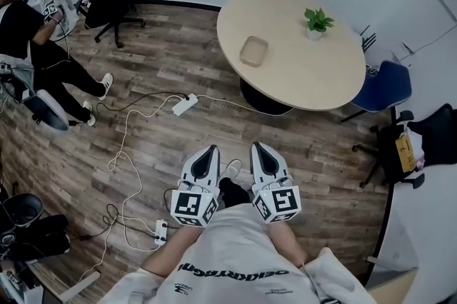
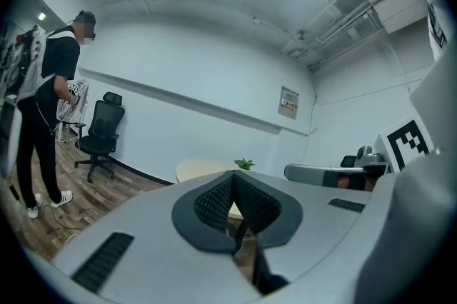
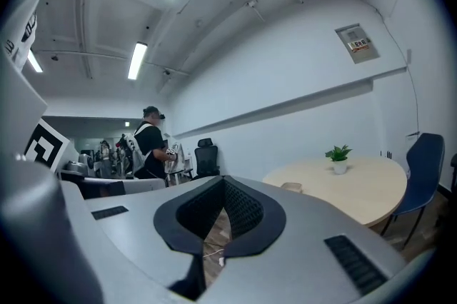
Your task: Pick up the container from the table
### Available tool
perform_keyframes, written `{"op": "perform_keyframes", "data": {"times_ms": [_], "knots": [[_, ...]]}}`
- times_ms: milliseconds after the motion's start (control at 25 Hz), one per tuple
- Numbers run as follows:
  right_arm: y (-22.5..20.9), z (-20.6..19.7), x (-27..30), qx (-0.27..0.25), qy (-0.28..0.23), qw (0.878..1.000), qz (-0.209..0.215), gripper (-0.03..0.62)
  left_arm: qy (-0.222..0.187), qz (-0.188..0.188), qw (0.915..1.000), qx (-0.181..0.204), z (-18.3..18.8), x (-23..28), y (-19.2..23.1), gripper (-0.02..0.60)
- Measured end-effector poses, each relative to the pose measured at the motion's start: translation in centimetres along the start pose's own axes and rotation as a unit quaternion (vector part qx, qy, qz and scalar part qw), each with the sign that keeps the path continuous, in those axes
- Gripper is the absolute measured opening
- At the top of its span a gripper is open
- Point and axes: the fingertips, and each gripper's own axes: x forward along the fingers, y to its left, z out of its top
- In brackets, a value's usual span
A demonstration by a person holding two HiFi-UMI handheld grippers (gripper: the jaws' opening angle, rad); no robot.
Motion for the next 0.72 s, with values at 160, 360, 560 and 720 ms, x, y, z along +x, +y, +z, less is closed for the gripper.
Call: {"op": "perform_keyframes", "data": {"times_ms": [160, 360, 560, 720], "knots": [[-3.6, 1.7, 5.4, 0.014, -0.002, 1.0, -0.007, 0.032, 0.006, -0.012, 0.9998, 0.011, 1.6, 6.4, 1.4, 0.014], [-8.7, 3.5, 11.3, 0.023, 0.0, 1.0, -0.02, 0.032, 0.015, -0.025, 0.9994, 0.018, 3.2, 14.0, 2.4, 0.014], [-13.1, 4.3, 15.7, 0.029, -0.005, 0.999, -0.027, 0.032, 0.02, -0.036, 0.9988, 0.028, 3.3, 20.2, 3.0, 0.014], [-14.9, 3.9, 17.6, 0.042, -0.004, 0.999, -0.027, 0.032, 0.031, -0.037, 0.9985, 0.024, 2.8, 22.9, 3.2, 0.015]]}}
